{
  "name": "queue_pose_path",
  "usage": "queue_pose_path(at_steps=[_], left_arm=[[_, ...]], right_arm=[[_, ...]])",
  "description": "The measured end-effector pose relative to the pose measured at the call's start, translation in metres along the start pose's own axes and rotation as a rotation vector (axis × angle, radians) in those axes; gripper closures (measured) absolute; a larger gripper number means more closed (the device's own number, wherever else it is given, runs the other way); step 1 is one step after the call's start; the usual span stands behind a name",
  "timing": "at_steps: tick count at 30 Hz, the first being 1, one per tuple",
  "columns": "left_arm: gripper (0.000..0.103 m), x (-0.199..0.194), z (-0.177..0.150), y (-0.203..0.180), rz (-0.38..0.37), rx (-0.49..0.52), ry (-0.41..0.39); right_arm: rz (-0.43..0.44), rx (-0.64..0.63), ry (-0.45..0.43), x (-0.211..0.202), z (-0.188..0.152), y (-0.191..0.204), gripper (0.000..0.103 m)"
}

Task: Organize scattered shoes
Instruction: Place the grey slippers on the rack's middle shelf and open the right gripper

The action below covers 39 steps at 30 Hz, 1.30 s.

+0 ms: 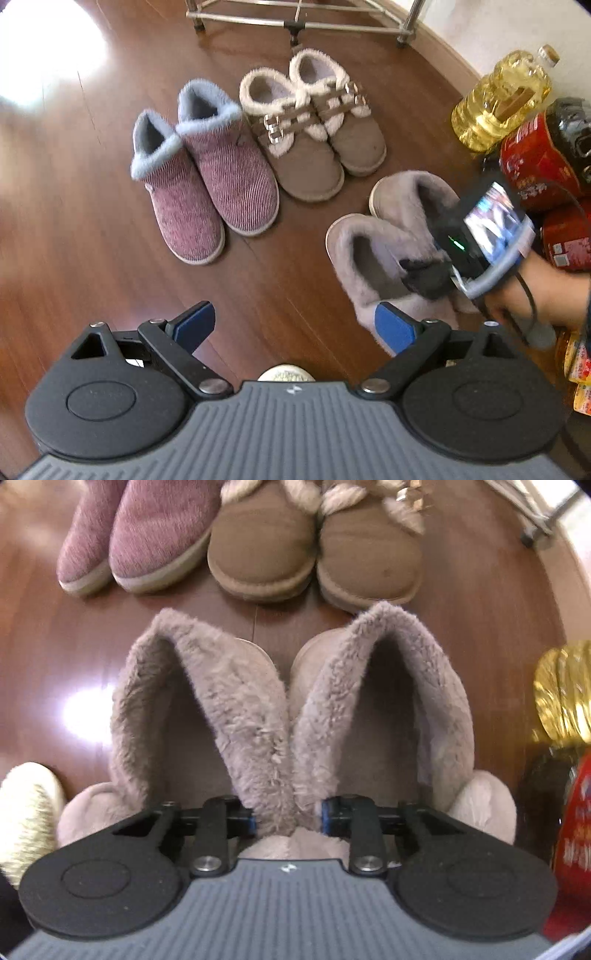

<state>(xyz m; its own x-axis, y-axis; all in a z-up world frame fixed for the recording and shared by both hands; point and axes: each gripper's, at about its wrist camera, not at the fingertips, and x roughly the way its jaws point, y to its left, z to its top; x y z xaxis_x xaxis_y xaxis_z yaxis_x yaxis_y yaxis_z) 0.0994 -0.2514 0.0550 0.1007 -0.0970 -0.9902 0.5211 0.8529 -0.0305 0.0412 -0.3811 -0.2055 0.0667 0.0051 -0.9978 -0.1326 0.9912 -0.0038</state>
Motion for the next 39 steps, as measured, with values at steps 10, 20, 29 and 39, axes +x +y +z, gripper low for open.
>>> queue_pose_path(at_steps=[10,20,29,39], left_arm=[[0.008,-0.11,0.049,0.028,0.034,-0.026,-0.113],[0.008,-0.247,0.131,0.074,0.049,-0.058,-0.314],[0.008,-0.262,0.188,0.072,0.14,-0.17,-0.376],[0.008,-0.242,0.211,0.042,0.142,-0.253,-0.325]], right_arm=[[0.108,0.526,-0.21,-0.202,0.035,-0.056,0.079],[0.079,0.638,-0.599,-0.427,0.181,-0.1,0.078],[0.065,0.649,-0.671,-0.475,0.342,-0.197,0.077],[-0.076,0.621,-0.528,-0.402,0.462,-0.279,0.064]])
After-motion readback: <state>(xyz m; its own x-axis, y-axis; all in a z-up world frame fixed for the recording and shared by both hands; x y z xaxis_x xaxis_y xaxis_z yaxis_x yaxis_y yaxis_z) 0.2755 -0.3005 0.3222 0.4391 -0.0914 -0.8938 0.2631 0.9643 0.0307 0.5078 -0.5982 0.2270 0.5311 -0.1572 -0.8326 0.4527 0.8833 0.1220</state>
